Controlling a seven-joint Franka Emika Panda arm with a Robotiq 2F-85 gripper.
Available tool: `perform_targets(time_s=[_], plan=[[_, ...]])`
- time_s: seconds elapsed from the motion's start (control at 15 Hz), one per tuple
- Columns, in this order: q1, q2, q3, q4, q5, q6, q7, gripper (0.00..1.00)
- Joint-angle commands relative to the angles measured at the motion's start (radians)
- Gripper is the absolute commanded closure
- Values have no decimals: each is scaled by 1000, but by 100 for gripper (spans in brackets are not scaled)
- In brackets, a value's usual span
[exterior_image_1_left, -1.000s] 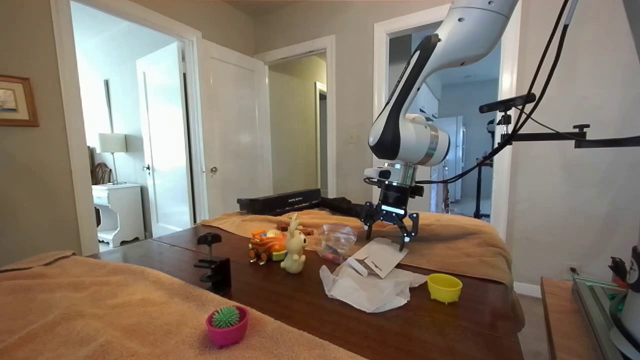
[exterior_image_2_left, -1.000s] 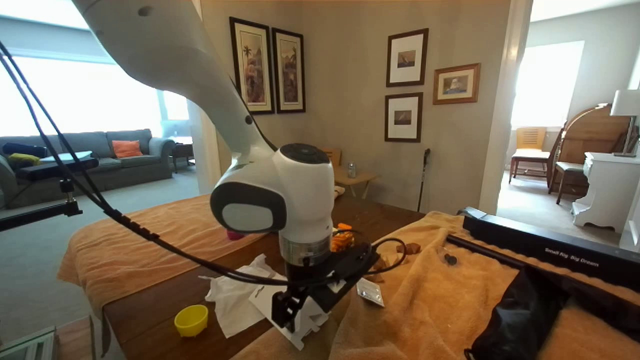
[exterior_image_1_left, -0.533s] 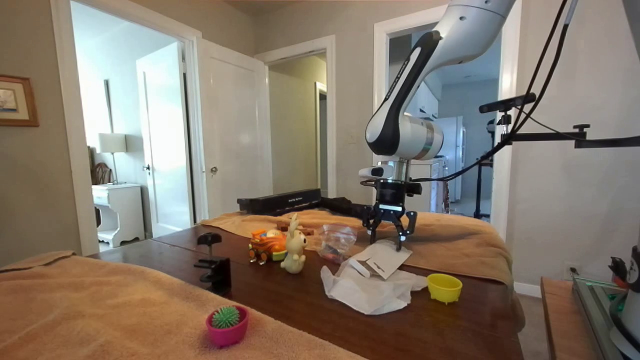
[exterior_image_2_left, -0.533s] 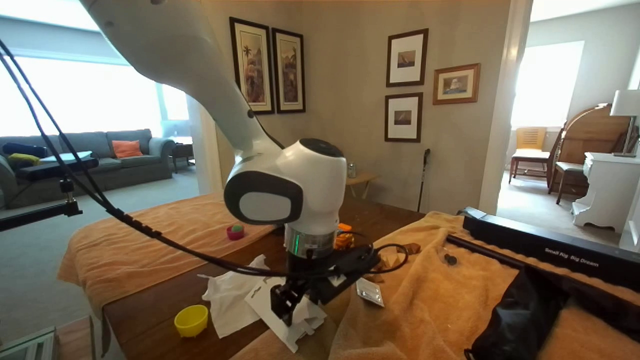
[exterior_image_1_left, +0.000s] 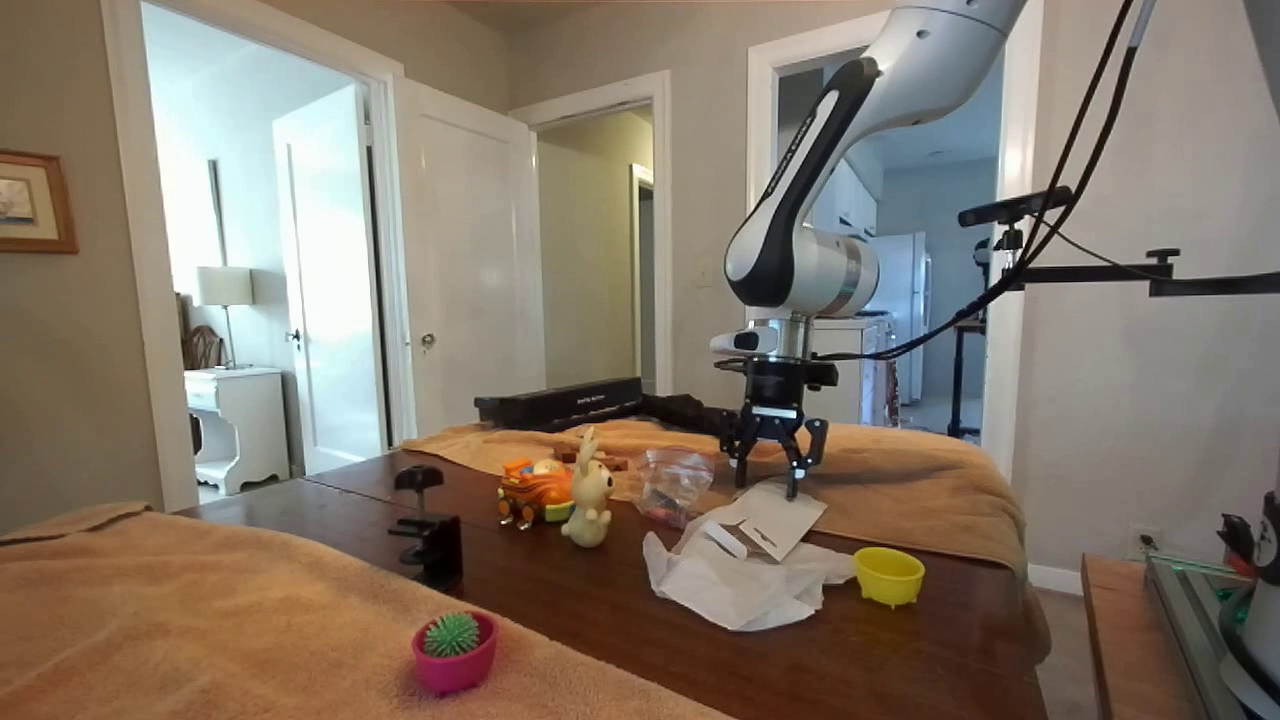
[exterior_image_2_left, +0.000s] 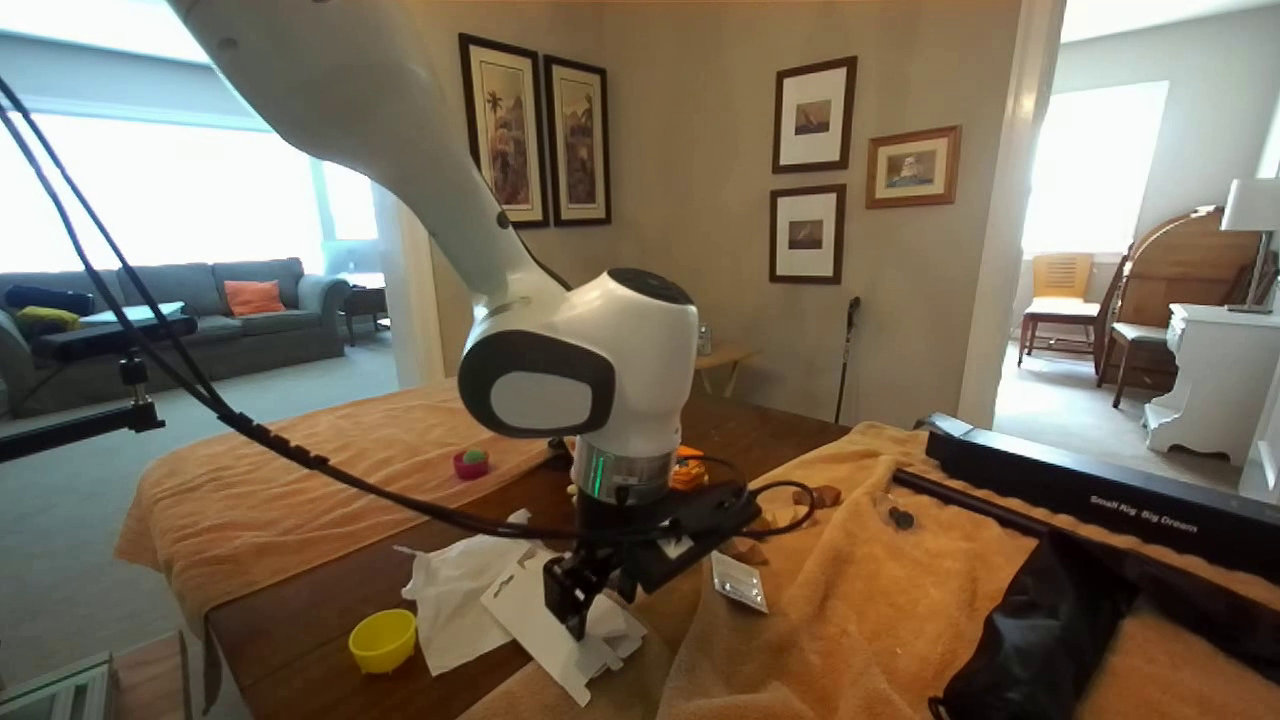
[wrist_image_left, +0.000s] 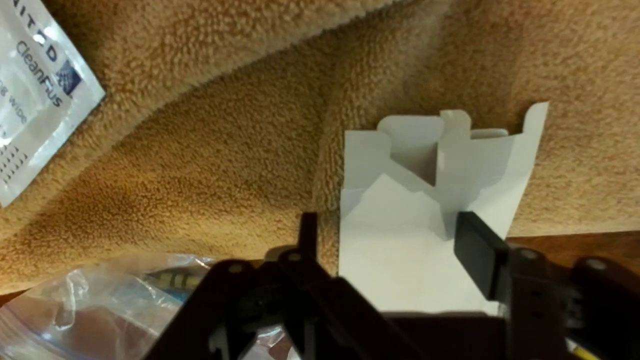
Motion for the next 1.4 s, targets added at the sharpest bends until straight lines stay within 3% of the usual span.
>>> perform_targets(time_s=[0.0,0.87,0.93,1.0,1.13,1.33], plan=[[17,10,-10,18,-67,-37,52,0],[91,-20,-32,-61,-390,-132,178,0],[94,-19,-32,-64,-408,-129,190,5],[97,-18,-33,-66,-422,-127,206,26],[99,-17,-32,-64,-439,-122,230,31],[102,-19,-31,-59,-444,-125,269,54]])
